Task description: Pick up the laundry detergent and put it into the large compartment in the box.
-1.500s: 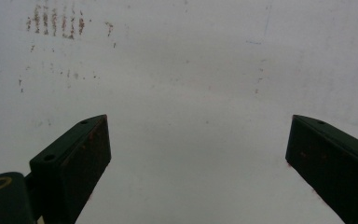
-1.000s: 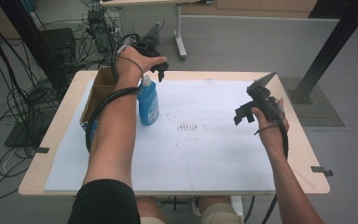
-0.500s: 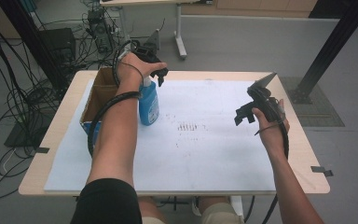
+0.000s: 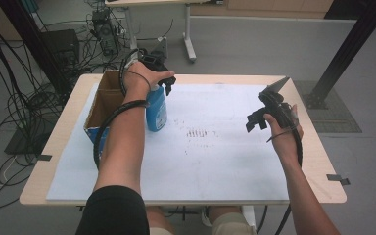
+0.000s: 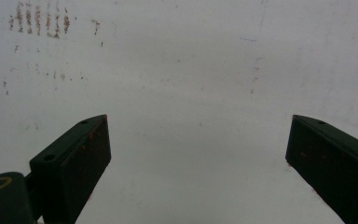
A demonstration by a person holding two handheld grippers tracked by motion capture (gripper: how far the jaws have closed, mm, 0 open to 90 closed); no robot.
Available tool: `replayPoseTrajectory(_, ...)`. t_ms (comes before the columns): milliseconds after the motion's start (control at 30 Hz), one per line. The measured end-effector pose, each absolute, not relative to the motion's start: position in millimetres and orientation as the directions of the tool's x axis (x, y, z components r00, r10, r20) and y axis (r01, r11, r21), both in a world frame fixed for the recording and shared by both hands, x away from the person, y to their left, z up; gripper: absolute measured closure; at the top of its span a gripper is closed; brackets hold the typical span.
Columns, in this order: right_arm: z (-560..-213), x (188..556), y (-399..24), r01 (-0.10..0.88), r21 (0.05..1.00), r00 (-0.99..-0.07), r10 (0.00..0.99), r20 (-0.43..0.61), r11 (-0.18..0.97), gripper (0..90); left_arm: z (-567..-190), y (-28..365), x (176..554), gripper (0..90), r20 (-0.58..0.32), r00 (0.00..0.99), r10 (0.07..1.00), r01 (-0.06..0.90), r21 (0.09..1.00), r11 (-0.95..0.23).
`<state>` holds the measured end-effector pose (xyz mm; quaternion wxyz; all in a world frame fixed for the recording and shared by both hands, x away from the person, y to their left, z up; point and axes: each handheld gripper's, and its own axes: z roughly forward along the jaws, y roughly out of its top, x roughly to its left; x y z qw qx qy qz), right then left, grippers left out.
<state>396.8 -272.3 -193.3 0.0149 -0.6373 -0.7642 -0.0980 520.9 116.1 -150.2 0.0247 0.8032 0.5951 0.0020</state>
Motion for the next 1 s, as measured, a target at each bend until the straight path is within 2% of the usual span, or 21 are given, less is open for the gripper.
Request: replayPoseTrajectory(1000,-197,398,-272,0.975,0.130,-0.200,0.968,0.150,0.181,6.4,-165,113,520,5.5,-0.016,0.303,0.953,0.952,0.036,-0.303)
